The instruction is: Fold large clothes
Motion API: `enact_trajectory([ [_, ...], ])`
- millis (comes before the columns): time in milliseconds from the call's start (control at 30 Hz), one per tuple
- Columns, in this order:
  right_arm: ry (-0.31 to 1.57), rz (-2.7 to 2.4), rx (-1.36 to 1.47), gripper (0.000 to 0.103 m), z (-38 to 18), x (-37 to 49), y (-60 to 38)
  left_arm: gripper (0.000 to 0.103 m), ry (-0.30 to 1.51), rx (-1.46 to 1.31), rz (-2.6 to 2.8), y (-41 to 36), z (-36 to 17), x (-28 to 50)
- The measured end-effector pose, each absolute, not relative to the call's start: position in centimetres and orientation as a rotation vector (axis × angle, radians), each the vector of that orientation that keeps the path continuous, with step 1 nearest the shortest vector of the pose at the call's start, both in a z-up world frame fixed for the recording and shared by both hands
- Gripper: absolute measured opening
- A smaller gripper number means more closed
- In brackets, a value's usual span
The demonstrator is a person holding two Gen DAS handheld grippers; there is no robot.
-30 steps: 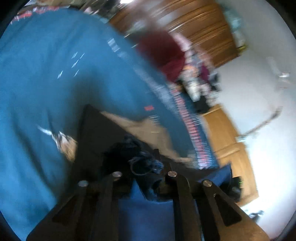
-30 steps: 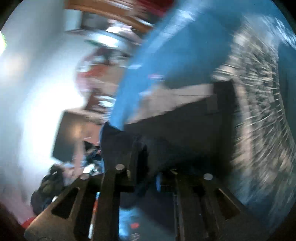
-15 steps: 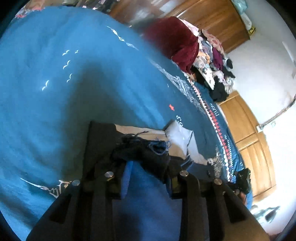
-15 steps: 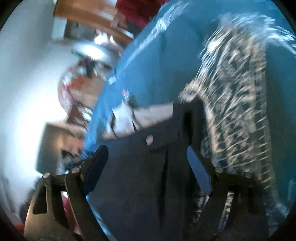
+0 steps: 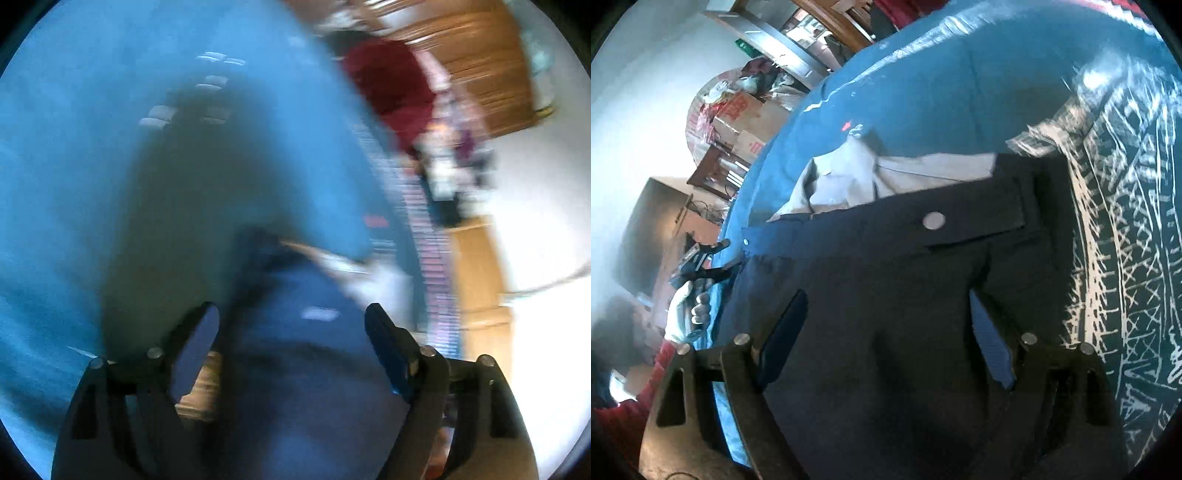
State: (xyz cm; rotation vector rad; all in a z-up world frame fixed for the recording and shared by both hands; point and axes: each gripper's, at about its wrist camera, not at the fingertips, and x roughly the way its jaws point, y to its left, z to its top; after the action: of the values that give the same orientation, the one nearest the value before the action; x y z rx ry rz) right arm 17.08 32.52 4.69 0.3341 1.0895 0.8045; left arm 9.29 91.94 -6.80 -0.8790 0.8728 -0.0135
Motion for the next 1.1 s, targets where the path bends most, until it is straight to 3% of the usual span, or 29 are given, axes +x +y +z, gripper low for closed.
enact_trajectory([
  [133,1.041,0.831,0.285,0.088,5.7,16.4,35.0,0.078,0.843,-0.525,-0.027,86.8,-3.2,5.6],
  [267,1.055,0.861,0.263,0.088,5.9,18.2,41.5,0.077,0.957,-0.370,0.013,82.7,-5.9,2.5],
  [300,1.058,0.887,0.242,0.087,6.1,18.3,44.0,0.071,0.978,-0.362,0.072,82.6,-6.8,1.4],
  [400,1.078,0.945,0.135,0.087,7.2,17.9,51.8,0.073,0.884,-0.466,0.075,82.2,-5.8,-2.9],
  [433,1.052,0.928,0.085,0.082,8.0,17.6,53.9,0.074,0.844,-0.500,0.083,82.1,-5.3,-4.7],
  [467,1.036,0.935,0.078,0.076,8.6,17.4,55.3,0.076,0.821,-0.534,0.078,82.0,-5.3,-5.9],
  [567,1.064,0.893,0.060,0.076,9.0,17.1,56.7,0.077,0.824,-0.596,0.049,82.8,-6.7,-8.4],
  [667,1.087,0.763,-0.017,0.075,7.3,17.2,52.9,0.075,0.819,-0.615,0.002,83.6,-6.9,-9.3],
  [800,1.101,0.437,-0.145,0.074,4.5,17.4,40.5,0.076,0.807,-0.648,-0.034,84.6,-7.4,-9.9],
  [900,1.178,0.225,-0.026,0.075,2.4,16.9,27.5,0.076,0.795,-0.652,-0.037,84.4,-7.5,-10.1],
  [967,1.195,0.094,0.055,0.070,2.0,15.7,20.3,0.077,0.797,-0.645,-0.029,84.2,-7.6,-10.3],
  [1100,1.121,0.164,0.215,0.071,3.6,13.2,16.4,0.079,0.814,-0.637,-0.005,83.7,-7.6,-10.0],
])
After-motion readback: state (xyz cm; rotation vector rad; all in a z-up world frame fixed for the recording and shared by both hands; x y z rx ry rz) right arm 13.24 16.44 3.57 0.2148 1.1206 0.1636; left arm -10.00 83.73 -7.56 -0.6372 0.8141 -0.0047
